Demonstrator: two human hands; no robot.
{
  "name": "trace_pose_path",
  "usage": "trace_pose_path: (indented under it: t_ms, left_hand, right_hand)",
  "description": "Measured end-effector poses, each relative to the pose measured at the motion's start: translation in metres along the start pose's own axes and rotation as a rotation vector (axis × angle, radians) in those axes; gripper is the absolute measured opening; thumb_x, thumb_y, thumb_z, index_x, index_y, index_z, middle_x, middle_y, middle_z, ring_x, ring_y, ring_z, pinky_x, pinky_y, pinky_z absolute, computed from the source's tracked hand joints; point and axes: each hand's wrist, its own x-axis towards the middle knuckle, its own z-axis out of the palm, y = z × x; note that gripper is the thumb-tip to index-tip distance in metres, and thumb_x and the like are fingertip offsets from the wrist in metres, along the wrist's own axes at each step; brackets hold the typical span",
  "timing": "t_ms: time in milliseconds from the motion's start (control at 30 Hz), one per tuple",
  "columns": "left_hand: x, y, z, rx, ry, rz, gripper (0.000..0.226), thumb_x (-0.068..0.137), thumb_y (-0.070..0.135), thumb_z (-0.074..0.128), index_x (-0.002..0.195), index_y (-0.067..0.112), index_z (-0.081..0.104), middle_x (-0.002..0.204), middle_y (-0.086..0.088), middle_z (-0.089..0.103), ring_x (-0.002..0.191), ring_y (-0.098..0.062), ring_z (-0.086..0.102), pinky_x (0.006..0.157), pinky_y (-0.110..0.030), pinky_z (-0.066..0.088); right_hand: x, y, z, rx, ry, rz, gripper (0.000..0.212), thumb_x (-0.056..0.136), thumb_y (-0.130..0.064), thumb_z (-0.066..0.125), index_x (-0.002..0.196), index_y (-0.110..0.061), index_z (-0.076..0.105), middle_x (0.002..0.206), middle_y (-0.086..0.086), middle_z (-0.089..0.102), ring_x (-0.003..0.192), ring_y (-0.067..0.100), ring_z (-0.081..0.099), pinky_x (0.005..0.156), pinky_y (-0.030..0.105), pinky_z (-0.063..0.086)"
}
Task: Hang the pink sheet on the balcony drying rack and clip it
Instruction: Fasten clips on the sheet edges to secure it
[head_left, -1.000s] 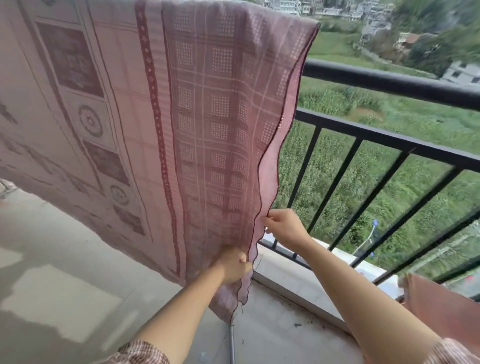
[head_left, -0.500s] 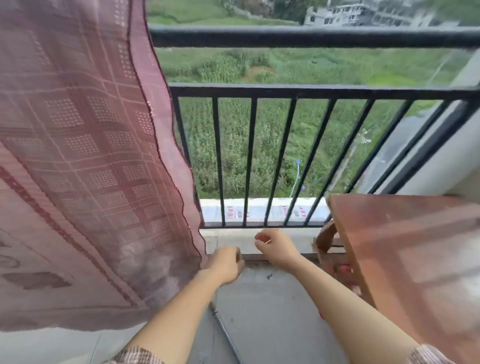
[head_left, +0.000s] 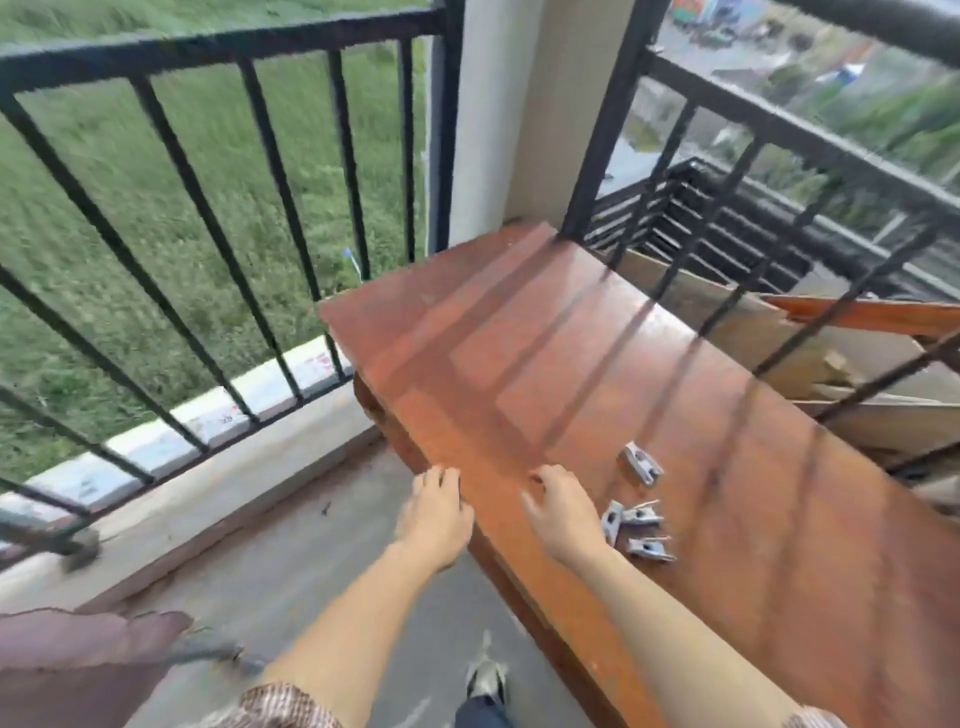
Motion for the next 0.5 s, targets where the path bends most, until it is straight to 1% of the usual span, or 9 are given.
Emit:
trace_pose_path:
  t_ms: [67,133,200,267,333,367,433,467,500]
  left_hand:
    - [0.011,0.032,0.031,0.008,-0.084,0.022,0.051,0.093,0.028,0.042,0.141,0.013,0.032,0.152,-0.009,0.026,0.140,-0.027,0.022,0.112,-0.037,0.027]
    - [0.021,0.060,0.057,0.050,-0.138,0.065,0.053,0.095,0.030,0.041,0.145,0.016,0.027,0.156,-0.008,0.018,0.143,-0.025,0.016,0.113,-0.036,0.025]
    - [0.033,0.080,0.076,0.084,-0.161,0.089,0.053,0.096,0.029,0.037,0.146,0.018,0.024,0.158,-0.005,0.012,0.145,-0.022,0.011,0.112,-0.037,0.025]
    - [0.047,0.091,0.090,0.105,-0.165,0.106,0.054,0.098,0.029,0.034,0.149,0.019,0.019,0.160,-0.003,0.005,0.147,-0.019,0.004,0.115,-0.038,0.020]
    - [0.057,0.091,0.102,0.151,-0.145,0.140,0.056,0.098,0.032,0.031,0.151,0.019,0.016,0.160,-0.003,0.002,0.148,-0.020,0.002,0.117,-0.038,0.018]
    - [0.060,0.088,0.106,0.177,-0.126,0.152,0.056,0.097,0.034,0.030,0.150,0.019,0.019,0.160,-0.005,0.007,0.147,-0.023,0.007,0.116,-0.040,0.021]
    - [0.065,0.076,0.113,0.212,-0.099,0.155,0.059,0.093,0.040,0.028,0.146,0.016,0.035,0.155,-0.009,0.025,0.142,-0.030,0.027,0.108,-0.046,0.033]
    - [0.067,0.068,0.118,0.234,-0.089,0.161,0.060,0.091,0.042,0.028,0.144,0.016,0.040,0.153,-0.010,0.032,0.138,-0.031,0.035,0.106,-0.046,0.036]
    - [0.068,0.061,0.120,0.262,-0.085,0.166,0.059,0.091,0.043,0.028,0.143,0.016,0.041,0.152,-0.009,0.034,0.137,-0.031,0.037,0.107,-0.045,0.034]
  right_hand:
    - [0.004,0.043,-0.016,-0.004,0.025,0.065,0.032,0.091,-0.025,0.055,0.118,-0.011,0.059,0.121,0.008,0.058,0.119,0.025,0.048,0.101,0.035,0.037]
    - [0.011,0.078,-0.031,-0.020,0.043,0.118,0.030,0.090,-0.024,0.054,0.117,-0.011,0.059,0.120,0.007,0.056,0.120,0.025,0.046,0.101,0.034,0.036]
    - [0.023,0.106,-0.043,-0.027,0.069,0.148,0.028,0.090,-0.022,0.054,0.115,-0.011,0.059,0.120,0.007,0.056,0.121,0.026,0.044,0.100,0.034,0.036]
    - [0.039,0.128,-0.051,-0.047,0.093,0.182,0.029,0.090,-0.021,0.053,0.116,-0.010,0.057,0.120,0.007,0.055,0.120,0.027,0.043,0.099,0.037,0.037]
    - [0.054,0.146,-0.058,-0.064,0.090,0.253,0.036,0.090,-0.025,0.052,0.122,-0.010,0.052,0.123,0.007,0.052,0.121,0.026,0.041,0.099,0.039,0.038]
    - [0.061,0.153,-0.059,-0.064,0.081,0.288,0.040,0.091,-0.029,0.052,0.126,-0.010,0.048,0.125,0.007,0.050,0.123,0.025,0.040,0.100,0.039,0.038]
    - [0.073,0.164,-0.060,-0.068,0.071,0.330,0.048,0.091,-0.039,0.054,0.127,-0.011,0.044,0.126,0.008,0.046,0.124,0.026,0.040,0.099,0.040,0.039]
    - [0.078,0.168,-0.059,-0.076,0.062,0.347,0.051,0.089,-0.043,0.056,0.126,-0.011,0.043,0.125,0.008,0.045,0.123,0.027,0.041,0.097,0.041,0.040]
    - [0.083,0.170,-0.058,-0.086,0.051,0.367,0.053,0.088,-0.045,0.058,0.125,-0.011,0.043,0.123,0.008,0.044,0.121,0.027,0.043,0.095,0.041,0.041]
